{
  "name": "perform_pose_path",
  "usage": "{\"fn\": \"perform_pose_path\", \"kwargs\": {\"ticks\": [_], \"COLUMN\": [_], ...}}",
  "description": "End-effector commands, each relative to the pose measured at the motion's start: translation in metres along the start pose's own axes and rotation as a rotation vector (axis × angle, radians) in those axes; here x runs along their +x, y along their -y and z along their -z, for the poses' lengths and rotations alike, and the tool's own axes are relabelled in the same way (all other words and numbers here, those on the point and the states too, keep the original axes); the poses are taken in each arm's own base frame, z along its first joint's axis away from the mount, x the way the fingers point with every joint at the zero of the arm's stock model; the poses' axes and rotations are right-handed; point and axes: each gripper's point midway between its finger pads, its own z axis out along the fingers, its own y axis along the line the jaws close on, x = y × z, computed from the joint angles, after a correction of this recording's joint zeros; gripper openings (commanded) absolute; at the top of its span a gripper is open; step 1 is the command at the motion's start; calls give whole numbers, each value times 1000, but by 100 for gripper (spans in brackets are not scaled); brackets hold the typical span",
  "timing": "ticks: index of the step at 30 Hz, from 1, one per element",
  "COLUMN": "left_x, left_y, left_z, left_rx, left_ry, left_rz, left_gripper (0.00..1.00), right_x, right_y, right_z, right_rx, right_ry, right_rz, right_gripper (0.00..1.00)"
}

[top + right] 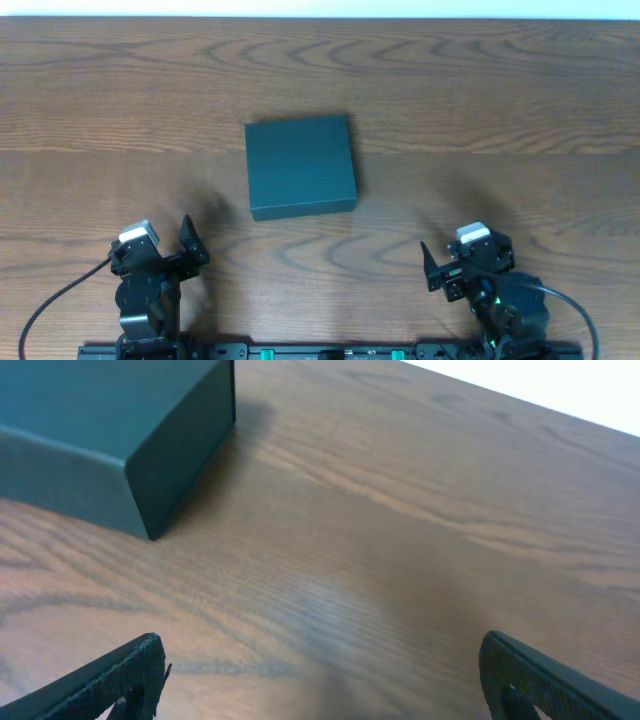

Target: Pack container

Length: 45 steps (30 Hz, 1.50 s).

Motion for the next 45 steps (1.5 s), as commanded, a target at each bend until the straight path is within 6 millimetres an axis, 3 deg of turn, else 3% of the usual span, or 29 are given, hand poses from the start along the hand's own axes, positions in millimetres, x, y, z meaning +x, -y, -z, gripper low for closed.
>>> {"fn": "perform_pose_path", "kwargs": {"ticks": [1,9,45], "left_x": [7,7,7], "left_y": [-6,-6,-6], "left_z": [-3,-3,-3], "left_rx": [-23,-24,-24], "left_ry": [-9,-9,-9], "left_rz": [6,6,6], "left_gripper": [95,95,95], "right_x": [8,22,22], "right_y": [1,-2,-2], "right_z": [-3,-9,-9], "right_rx": [14,1,1], "right_ry": [7,-19,-19], "right_rz": [15,6,6], "right_gripper": [99,99,99]}}
